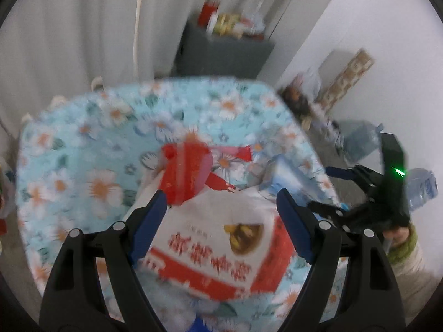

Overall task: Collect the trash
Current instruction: 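Grasp the red wrapper with the left gripper while the right gripper grasps the blue tablets box, then carry the red wrapper and blue box to the wastebasket and release both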

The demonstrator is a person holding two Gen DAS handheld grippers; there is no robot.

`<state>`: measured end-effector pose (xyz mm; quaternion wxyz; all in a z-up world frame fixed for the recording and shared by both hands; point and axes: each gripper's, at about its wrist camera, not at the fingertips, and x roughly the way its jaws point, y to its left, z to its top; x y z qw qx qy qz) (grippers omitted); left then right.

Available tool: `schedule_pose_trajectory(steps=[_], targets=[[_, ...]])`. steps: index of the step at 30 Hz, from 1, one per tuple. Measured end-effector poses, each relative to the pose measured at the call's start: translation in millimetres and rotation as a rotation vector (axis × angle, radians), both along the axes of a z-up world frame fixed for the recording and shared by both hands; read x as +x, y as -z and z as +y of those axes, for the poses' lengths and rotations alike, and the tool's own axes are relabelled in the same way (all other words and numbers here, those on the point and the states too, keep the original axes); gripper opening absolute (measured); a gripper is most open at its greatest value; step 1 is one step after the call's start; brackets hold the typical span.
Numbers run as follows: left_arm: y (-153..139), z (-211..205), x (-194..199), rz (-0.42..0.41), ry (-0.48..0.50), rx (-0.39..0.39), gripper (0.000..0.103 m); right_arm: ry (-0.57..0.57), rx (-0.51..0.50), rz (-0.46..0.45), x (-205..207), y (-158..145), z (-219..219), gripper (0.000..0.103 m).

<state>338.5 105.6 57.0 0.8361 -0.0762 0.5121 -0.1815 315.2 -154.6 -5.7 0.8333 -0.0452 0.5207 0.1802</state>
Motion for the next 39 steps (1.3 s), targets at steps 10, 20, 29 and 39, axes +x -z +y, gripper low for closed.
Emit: schedule_pose_trajectory(steps=[10, 20, 29, 39], targets=[[52.1, -24.9, 62.0, 0.125, 0.012, 0.154, 0.077, -0.008, 0.045, 0.135, 23.4, 21.0, 0.2, 0.097], [66.8, -22.7, 71.5, 0.163, -0.027, 0.226, 0.053, -0.056, 0.014, 0.13, 27.3, 27.0, 12.0, 0.097], [55.9, 1.2, 70.0, 0.143, -0.095, 0.135, 0.036, -0.033, 0.042, 0.174, 32.3, 34.4, 12.0, 0.091], [27.4, 20.0, 58.9, 0.067, -0.151, 0.079, 0.027, 0.011, 0.098, 0.18, 28.6, 26.3, 0.5, 0.08]])
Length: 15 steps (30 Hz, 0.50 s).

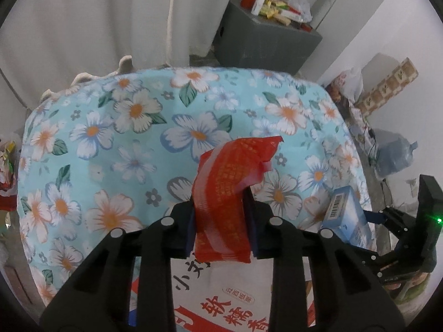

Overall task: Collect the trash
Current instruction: 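Carry the red wrapper and blue box to the wastebasket and release both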

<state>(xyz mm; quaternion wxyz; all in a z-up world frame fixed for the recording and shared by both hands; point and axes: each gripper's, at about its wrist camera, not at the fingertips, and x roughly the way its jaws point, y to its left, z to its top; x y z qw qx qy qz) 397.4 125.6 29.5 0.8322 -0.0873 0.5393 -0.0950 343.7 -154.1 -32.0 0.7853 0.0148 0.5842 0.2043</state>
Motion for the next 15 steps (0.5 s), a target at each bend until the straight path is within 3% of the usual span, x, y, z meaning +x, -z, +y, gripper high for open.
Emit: schedule_pose_trajectory(steps=[7, 15], targets=[[-20.1, 8.1, -15.1, -0.049, -0.025, -0.056, 0.025, 0.048, 0.079, -0.019, -14.0, -18.5, -19.0, 0.08], [-63.0, -12.8, -64.4, -0.164, 0.047, -0.117, 0.024, 0.146, 0.238, -0.072, -48.6, -50.5, -58.1, 0.079]])
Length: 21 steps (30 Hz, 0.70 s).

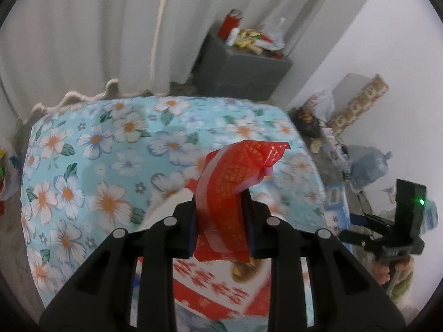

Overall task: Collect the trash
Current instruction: 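Carry the red wrapper and blue box to the wastebasket and release both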

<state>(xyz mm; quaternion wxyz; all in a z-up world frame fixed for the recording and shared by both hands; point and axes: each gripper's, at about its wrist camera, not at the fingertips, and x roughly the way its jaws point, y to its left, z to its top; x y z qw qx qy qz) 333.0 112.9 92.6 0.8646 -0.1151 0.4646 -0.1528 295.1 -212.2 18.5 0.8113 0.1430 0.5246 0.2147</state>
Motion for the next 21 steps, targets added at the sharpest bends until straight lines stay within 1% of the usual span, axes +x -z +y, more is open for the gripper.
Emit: schedule_pose_trajectory(steps=[3, 6, 10, 13, 17, 20, 21], targets=[[-19.9, -16.3, -25.1, -0.058, 0.05, -0.023, 0.024, 0.039, 0.026, -0.021, -14.9, -11.8, -15.1, 0.079], [-33.2, -38.8, -50.8, -0.103, 0.111, -0.049, 0.024, 0.088, 0.073, -0.038, -32.9, -22.3, -33.8, 0.079], [-41.1, -75.0, -82.7, -0.142, 0.201, -0.055, 0.024, 0.164, 0.142, -0.064, -66.4, -32.2, -64.4, 0.079], [-38.6, -110.3, -105.5, -0.136, 0.293, -0.045, 0.024, 0.232, 0.174, -0.084, -97.7, -35.3, -88.7, 0.079], [-30.3, -155.1, -130.3, -0.117, 0.396, -0.06, 0.024, 0.372, 0.168, -0.116, -146.6, -37.1, -136.1, 0.079], [-23.7, -192.1, -140.1, -0.096, 0.466, -0.092, 0.024, 0.519, 0.144, -0.137, -190.3, -37.6, -184.7, 0.079], [-20.0, -211.2, -142.8, -0.083, 0.5, -0.1, 0.024, 0.581, 0.133, -0.143, -207.3, -36.7, -204.5, 0.079]])
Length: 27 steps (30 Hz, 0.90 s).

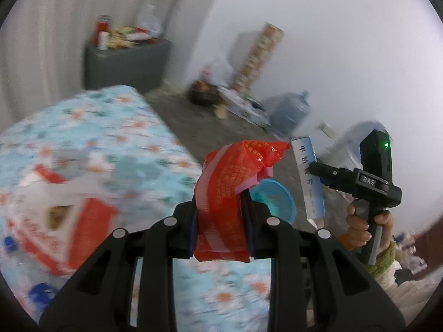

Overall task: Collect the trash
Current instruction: 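Carry the red wrapper and blue box to the wastebasket and release both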

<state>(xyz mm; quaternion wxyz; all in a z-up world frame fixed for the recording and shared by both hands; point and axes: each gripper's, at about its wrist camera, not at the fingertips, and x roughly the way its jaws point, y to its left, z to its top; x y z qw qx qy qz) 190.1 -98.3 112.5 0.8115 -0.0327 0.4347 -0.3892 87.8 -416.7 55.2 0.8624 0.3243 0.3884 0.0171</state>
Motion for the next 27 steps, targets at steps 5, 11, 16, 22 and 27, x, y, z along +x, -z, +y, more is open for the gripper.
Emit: schedule_pose_trajectory(steps=[5, 11, 16, 22, 27], targets=[[19.2, -87.4, -9.5, 0.047, 0.131, 0.012, 0.024, 0.313, -0.02, 0.047, -76.7, 16.1, -93.5, 0.079], [55.3, -206.1, -26.4, 0.097, 0.264, 0.032, 0.025, 0.535, 0.012, 0.11, -126.6, 58.9, -161.7, 0.079], [101.7, -302.5, -39.8, 0.171, 0.358, 0.099, 0.026, 0.611, 0.08, 0.169, -131.1, 114.4, -195.2, 0.079], [156.3, -393.9, -36.5, 0.228, 0.406, 0.179, 0.03, 0.65, 0.211, 0.171, -127.4, 182.3, -238.1, 0.081], [215.0, -447.7, -27.2, 0.235, 0.393, 0.25, 0.075, 0.738, 0.294, 0.194, -127.2, 270.7, -274.2, 0.09]])
